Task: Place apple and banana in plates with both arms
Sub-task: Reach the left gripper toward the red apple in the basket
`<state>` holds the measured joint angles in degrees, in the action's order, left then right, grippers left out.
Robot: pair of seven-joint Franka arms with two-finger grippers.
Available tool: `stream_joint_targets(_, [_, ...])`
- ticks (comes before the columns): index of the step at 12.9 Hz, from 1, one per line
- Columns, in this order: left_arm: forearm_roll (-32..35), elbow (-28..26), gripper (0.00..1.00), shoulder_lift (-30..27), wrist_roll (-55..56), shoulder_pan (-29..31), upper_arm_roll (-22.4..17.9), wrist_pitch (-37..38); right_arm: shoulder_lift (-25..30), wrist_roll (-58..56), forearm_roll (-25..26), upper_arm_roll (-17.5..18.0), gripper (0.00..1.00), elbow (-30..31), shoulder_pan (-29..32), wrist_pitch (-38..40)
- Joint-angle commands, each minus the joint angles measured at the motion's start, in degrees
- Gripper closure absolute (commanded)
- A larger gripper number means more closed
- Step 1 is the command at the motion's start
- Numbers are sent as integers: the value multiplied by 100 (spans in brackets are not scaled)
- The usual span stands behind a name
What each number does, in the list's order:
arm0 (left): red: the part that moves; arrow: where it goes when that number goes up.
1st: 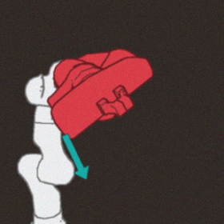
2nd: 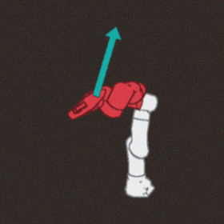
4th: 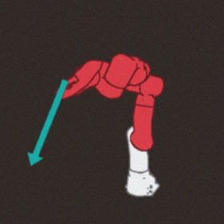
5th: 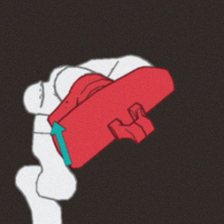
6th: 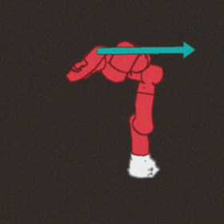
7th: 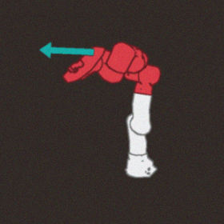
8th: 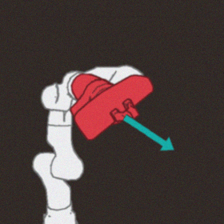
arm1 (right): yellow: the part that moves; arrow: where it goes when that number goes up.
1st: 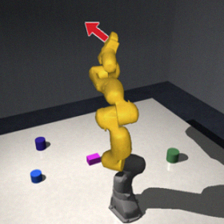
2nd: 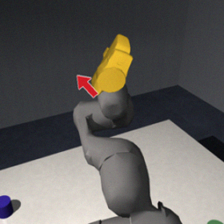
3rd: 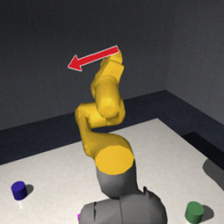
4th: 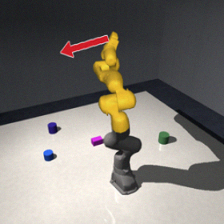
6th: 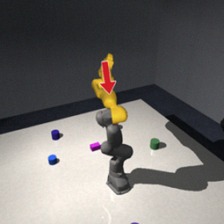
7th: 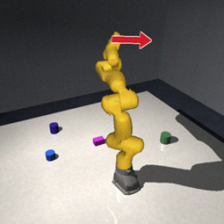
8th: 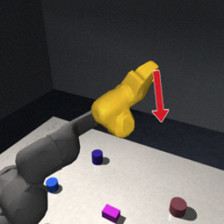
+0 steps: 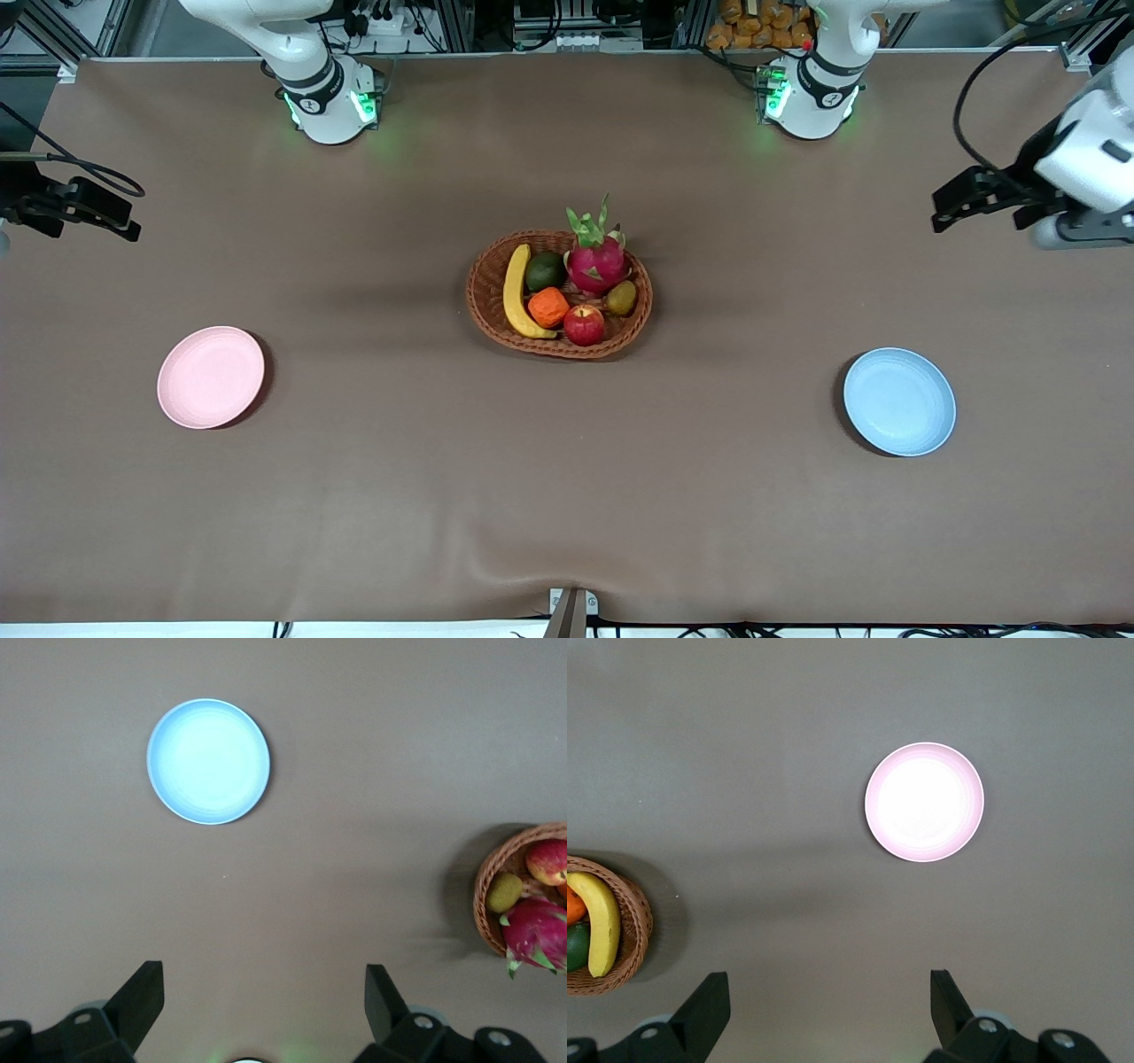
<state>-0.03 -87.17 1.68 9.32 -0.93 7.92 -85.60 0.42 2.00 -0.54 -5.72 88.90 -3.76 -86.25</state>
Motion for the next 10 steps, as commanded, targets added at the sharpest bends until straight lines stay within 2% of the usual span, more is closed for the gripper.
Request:
stream_joint_targets(1, [-76,112,0,665,541,-423,131,-123,2,99,-33,27,0,-66,-19,47])
stream_joint_targets(4, [-198,130,0,1324,1578,-1170,166,-623,2,90,-25,27,0,-66,-10,47])
stream_joint_targets(6, [-427,130,0,1790,2474,-1671,166,-1211,10,90,-25,27,0,-66,-2,47])
stream_joint_targets(10, [-401,130,0,2617,4267,-2515,157,-2477,2,90,-25,27,0,-75,7,47])
